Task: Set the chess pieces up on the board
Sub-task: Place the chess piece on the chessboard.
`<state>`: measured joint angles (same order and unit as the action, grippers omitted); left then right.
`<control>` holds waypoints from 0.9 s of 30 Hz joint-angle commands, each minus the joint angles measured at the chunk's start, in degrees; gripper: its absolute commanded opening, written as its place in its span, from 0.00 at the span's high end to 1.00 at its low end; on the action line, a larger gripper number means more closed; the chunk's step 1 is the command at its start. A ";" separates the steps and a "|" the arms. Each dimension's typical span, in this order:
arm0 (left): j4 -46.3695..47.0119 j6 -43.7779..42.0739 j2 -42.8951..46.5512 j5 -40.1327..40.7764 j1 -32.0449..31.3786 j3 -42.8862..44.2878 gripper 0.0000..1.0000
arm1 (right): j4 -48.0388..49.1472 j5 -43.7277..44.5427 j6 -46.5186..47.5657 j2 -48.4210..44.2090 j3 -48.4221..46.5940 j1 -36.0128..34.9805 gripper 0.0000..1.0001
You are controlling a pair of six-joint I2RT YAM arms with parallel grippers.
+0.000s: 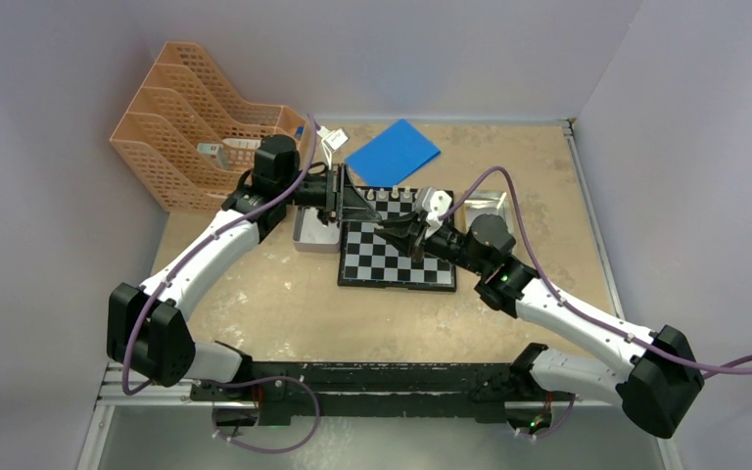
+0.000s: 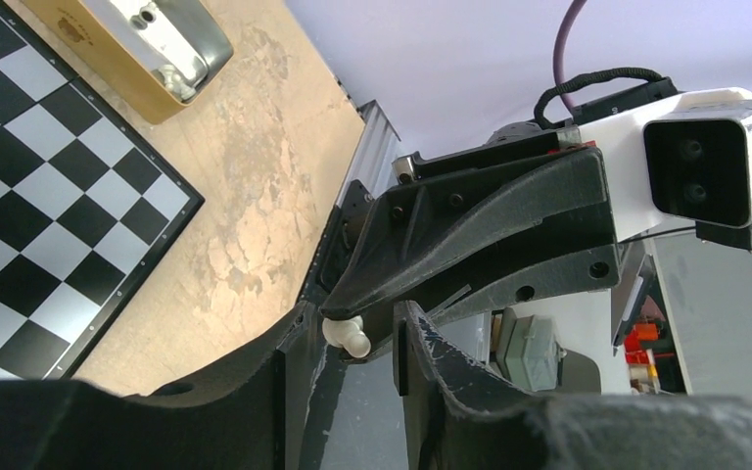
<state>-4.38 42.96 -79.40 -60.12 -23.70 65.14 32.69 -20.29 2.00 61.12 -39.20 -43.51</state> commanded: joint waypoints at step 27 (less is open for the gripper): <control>-1.24 -4.94 -0.31 0.90 -0.20 0.91 1.00 | 3.74 4.87 -1.65 0.36 0.07 -0.31 0.83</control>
<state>-7.01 39.38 -79.61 -58.89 -23.70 65.12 32.62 -17.32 0.99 61.52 -39.18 -43.51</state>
